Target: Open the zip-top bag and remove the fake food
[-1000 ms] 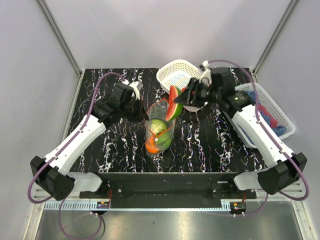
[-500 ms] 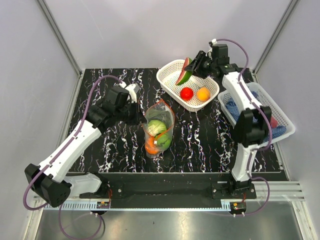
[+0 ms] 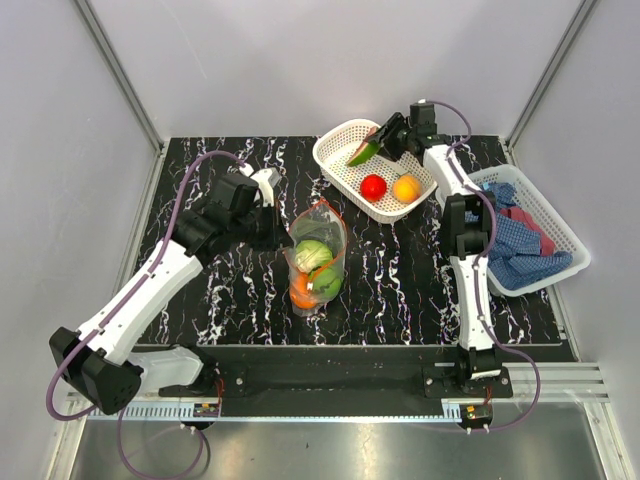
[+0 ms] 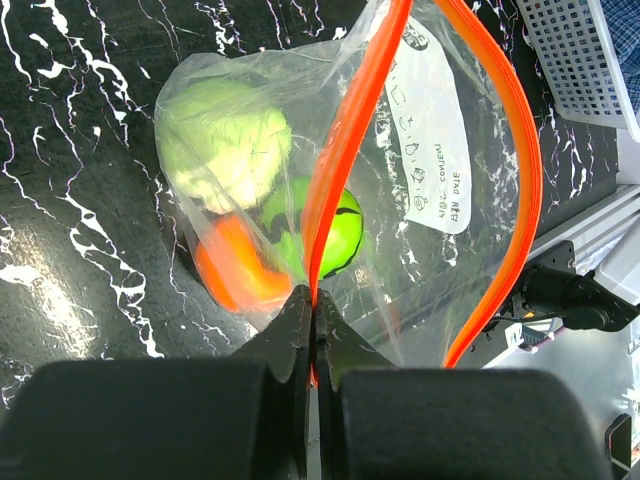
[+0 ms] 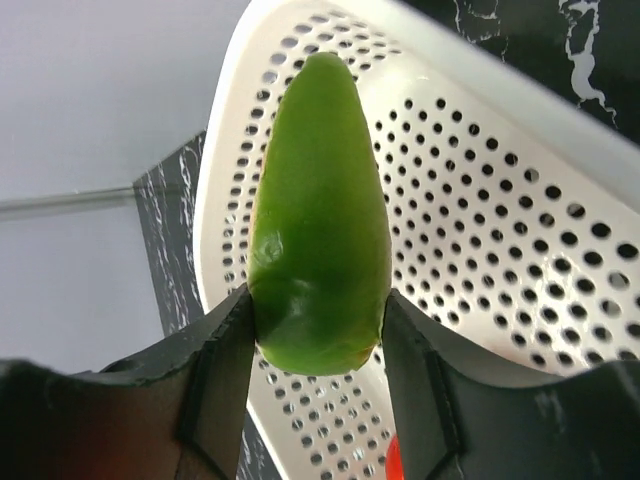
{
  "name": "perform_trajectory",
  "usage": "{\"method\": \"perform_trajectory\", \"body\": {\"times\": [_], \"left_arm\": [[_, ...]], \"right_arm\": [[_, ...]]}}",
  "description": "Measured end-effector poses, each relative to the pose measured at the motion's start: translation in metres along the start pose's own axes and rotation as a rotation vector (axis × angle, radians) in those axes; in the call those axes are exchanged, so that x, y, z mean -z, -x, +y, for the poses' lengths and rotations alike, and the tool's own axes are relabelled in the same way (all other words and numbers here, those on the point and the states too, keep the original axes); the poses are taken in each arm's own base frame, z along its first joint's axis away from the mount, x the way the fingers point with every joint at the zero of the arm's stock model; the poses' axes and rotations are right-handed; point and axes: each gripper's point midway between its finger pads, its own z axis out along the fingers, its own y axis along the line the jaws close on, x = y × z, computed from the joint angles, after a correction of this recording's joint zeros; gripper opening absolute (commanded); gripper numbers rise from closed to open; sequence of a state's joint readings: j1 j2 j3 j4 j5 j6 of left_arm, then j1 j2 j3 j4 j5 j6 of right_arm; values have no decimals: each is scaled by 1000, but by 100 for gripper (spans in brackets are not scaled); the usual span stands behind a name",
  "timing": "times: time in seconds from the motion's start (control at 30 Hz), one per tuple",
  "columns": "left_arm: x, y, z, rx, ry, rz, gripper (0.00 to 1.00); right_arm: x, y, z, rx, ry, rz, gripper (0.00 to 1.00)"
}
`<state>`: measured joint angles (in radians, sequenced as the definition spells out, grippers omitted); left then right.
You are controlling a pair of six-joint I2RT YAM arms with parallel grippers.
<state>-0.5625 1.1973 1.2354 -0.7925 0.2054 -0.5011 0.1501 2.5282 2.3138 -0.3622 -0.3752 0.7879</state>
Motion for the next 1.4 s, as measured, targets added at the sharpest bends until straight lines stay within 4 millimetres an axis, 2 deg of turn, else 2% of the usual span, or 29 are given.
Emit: {"method": "perform_trajectory", "body": {"times": [0.1,0.13,0.17,0.4,0.47,0.53,0.6,0.67,0.77,0.87,0.97,1.03,1.07,1.1,1.23,1.3,1.4], "left_arm": [[0,0,0,1,1,1,0],[0,0,0,1,2,3,0],[0,0,0,1,3,4,0],[-2,4,-1,4,12,15,0],[-2,4,-1,5,13,17,0],[-2,4,-1,5,13,18,0],[-1,5,-2,5,12,17,0],[-2,5,-2,5,11,19,0],[-3,5,-2,7,8,26,0],[-5,4,-2,8,7,31,0],[-8,5,-3,14,4,39,0],[-9,6,-5,21,-4,46,0],[-11,7,-6,26,-7,47,0],[-12,8,-7,30,-11,49,0],[-14,12,-11,42,-20,52,0],[-15,15,-13,48,-23,50,0],[-17,18,-16,66,-27,49,0]], "right_arm": [[-17,1,-6,-63,6,-3,76],[-21,0,-7,-82,7,-1,87],[-24,0,-9,-95,8,-1,89],[-26,-7,-11,-125,-6,25,94],[-21,-12,-14,-111,-32,44,95],[-8,-21,-18,-94,-79,83,95],[13,-33,-21,-75,-120,120,95],[43,-44,-18,-41,-154,155,95],[94,-54,4,55,-160,167,95],[145,-66,40,193,-127,155,95],[201,-98,86,359,-50,163,92],[236,-127,116,474,18,175,85],[248,-139,125,512,42,186,81],[264,-158,137,558,74,205,72],[295,-199,156,654,137,270,53],[298,-217,156,676,135,315,48],[291,-235,150,690,112,373,46]]}}
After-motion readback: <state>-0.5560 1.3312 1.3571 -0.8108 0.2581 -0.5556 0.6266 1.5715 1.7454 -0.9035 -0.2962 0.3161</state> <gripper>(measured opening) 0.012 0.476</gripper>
